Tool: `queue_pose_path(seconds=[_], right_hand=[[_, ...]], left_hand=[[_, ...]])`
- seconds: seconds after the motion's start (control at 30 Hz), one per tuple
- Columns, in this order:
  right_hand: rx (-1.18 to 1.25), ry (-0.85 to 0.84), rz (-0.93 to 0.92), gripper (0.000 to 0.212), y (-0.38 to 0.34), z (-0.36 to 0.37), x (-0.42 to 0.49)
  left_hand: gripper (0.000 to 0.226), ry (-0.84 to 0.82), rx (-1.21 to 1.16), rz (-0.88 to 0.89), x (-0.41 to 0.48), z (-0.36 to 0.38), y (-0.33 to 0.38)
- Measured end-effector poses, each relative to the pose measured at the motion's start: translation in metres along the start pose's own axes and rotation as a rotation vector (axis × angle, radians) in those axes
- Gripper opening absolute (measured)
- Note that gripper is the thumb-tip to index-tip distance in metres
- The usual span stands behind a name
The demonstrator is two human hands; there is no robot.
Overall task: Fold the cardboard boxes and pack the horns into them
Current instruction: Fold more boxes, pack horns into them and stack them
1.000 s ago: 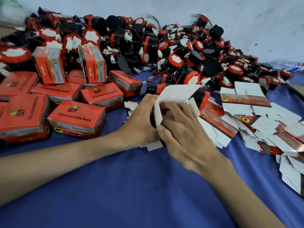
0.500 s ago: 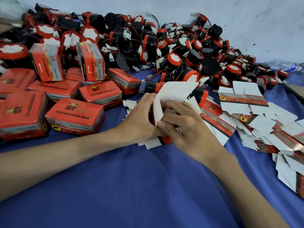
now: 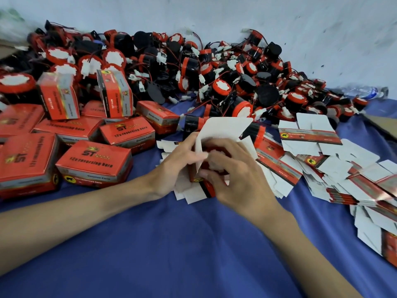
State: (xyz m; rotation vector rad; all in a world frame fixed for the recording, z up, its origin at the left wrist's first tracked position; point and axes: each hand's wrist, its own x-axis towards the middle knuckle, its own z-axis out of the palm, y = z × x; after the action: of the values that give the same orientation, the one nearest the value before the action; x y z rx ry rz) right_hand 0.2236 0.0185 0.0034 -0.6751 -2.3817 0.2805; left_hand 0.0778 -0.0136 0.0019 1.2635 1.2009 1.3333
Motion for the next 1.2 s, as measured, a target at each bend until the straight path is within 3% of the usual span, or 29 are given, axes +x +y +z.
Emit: queue_pose_path(seconds=[0.13,0.3,0.4,0.5,0.57,0.63,0.7,0.77,0.87,0.97,1.13,1.2], right_hand=[[-0.001,0.098,0.015,0.004,-0.002,0.007,0.0],[0.036,0.177,0.13,0.011,-0.007,0.015,0.003],[0.022,0.231,0.178,0.013,-0.011,0.021,0.004],[0.018,0.205,0.141,0.015,-0.007,0.022,0.004],[0.03,0.141,0.062,0.017,-0.001,0.019,0.001],[0.039,0.115,-0.011,0.02,0.003,0.015,-0.002],[0.045,0.219,-0.063,0.021,0.003,0.013,-0.003],[0.002,0.429,-0.063,0.024,0.004,0.011,0.0],[0.062,0.649,0.065,0.026,0.013,0.005,0.004],[0.281,0.6,0.159,0.015,0.018,0.003,0.0],[0.364,0.367,0.15,0.02,0.015,0.012,-0.002],[0.555,0.343,0.223,0.011,0.013,0.011,-0.001]], left_hand=[[0.036,0.077,0.064,-0.069,0.013,0.0,-0.01],[0.035,0.146,0.048,-0.109,0.028,0.006,-0.01],[0.038,0.108,-0.028,0.003,0.018,0.002,-0.009],[0.032,0.043,0.136,-0.024,0.009,0.001,-0.005],[0.027,0.066,0.076,-0.059,0.004,0.006,0.002],[0.022,0.05,0.023,0.014,-0.006,0.006,-0.001],[0.029,0.056,0.005,0.066,-0.007,0.003,-0.009],[0.035,0.066,0.03,0.085,-0.003,0.002,-0.012],[0.034,0.111,0.17,0.091,-0.001,0.002,-0.013],[0.035,0.143,0.228,0.133,0.001,-0.001,-0.016],[0.029,0.164,0.309,0.259,0.0,-0.002,-0.016],[0.022,0.173,0.317,0.288,0.0,-0.003,-0.017]])
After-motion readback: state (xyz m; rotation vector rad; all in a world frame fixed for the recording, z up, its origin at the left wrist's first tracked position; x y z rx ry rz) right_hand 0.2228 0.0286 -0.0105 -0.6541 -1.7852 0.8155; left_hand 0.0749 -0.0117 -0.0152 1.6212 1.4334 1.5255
